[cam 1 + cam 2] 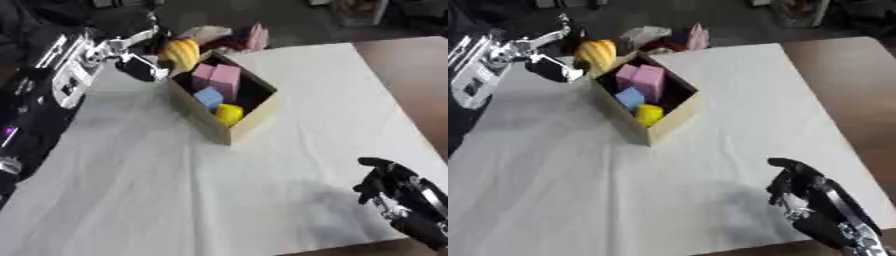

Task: Pick up objects on the table and place them in the box.

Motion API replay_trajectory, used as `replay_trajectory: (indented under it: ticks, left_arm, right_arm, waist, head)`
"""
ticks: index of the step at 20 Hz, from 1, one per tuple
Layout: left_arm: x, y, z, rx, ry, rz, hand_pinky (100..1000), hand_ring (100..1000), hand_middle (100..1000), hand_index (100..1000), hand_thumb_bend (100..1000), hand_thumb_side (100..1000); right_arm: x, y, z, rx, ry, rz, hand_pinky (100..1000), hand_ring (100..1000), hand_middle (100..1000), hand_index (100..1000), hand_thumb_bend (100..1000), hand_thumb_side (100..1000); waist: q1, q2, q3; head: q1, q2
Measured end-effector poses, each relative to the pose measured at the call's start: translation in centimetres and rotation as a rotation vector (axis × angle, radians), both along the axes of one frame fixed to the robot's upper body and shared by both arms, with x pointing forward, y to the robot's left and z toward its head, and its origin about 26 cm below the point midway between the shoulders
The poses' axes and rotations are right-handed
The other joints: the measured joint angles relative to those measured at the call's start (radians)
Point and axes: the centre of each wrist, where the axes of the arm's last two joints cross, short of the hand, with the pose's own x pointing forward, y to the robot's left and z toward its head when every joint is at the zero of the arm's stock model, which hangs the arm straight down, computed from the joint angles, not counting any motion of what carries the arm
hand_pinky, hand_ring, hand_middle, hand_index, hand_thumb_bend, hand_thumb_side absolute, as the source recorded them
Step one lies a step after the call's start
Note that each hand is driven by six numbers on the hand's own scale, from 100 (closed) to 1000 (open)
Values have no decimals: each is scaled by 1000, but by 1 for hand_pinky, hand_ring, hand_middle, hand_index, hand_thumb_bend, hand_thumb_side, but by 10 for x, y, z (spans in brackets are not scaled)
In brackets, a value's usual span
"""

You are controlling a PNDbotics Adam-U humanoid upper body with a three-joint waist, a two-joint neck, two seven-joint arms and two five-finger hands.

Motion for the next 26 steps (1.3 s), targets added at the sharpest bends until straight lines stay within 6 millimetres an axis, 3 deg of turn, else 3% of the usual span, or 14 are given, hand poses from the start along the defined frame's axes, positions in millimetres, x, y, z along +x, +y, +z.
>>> replay_trajectory:
  ticks: [5,8,11,14,15,16,17,18,19,20,22,26]
  left_arm:
    - [12,-29,-24,7,-5,-28,643,573,591,731,227,289]
    - [17,-37,-40,37,7,-16,703,676,698,820,260,310]
    - [20,-38,-51,75,31,1,756,758,795,874,368,324]
    - [20,-37,-56,88,52,-2,778,784,834,896,310,589]
    - [19,-37,-57,82,55,-10,781,788,840,899,302,623]
    - [17,-36,-56,75,56,-19,781,788,840,899,302,623]
    - [16,-35,-55,68,56,-27,777,776,830,890,228,608]
    - [13,-34,-52,50,49,-40,770,754,800,877,120,502]
    - [9,-33,-47,19,32,-61,769,742,787,872,100,451]
    - [3,-30,-42,-21,14,-81,766,712,756,858,100,314]
    - [-14,-23,-27,-137,-38,-140,768,694,735,846,100,235]
    - [-69,-8,-2,-415,-127,-300,751,651,687,827,100,322]
  right_arm:
    - [0,3,0,-2,2,19,691,463,483,841,100,379]
    - [1,5,1,3,0,23,692,463,483,841,100,377]
    - [1,6,2,7,-2,25,692,463,483,841,100,375]
    - [1,6,2,7,-3,25,692,462,483,841,100,373]
    - [1,6,2,7,-3,24,692,462,482,841,100,373]
    - [1,6,2,7,-3,24,692,462,482,841,100,373]
    - [1,5,2,8,-4,23,692,462,482,841,100,372]
    - [1,5,2,8,-4,22,692,462,482,841,100,371]
    - [2,5,2,9,-4,19,692,462,482,841,100,371]
    - [2,4,2,9,-4,16,692,462,482,841,100,371]
    - [2,3,2,11,-6,8,692,462,482,841,100,373]
    - [2,0,2,14,-10,-11,692,462,482,841,100,375]
  waist:
    - [-2,1,-13]
    - [-2,1,-17]
    - [-2,2,-17]
    - [-2,2,-13]
    - [-2,2,-9]
    - [-2,2,-7]
    - [-2,2,-6]
    - [-2,3,-3]
    - [-2,3,2]
    - [-2,4,7]
    - [-2,5,15]
    - [1,7,34]
  head:
    - [16,0]
    - [19,0]
    - [19,0]
    - [12,0]
    - [10,-1]
    - [7,-1]
    - [4,-1]
    - [1,-1]
    - [-2,-1]
    - [-6,-1]
    - [-10,-1]
    - [-15,-1]
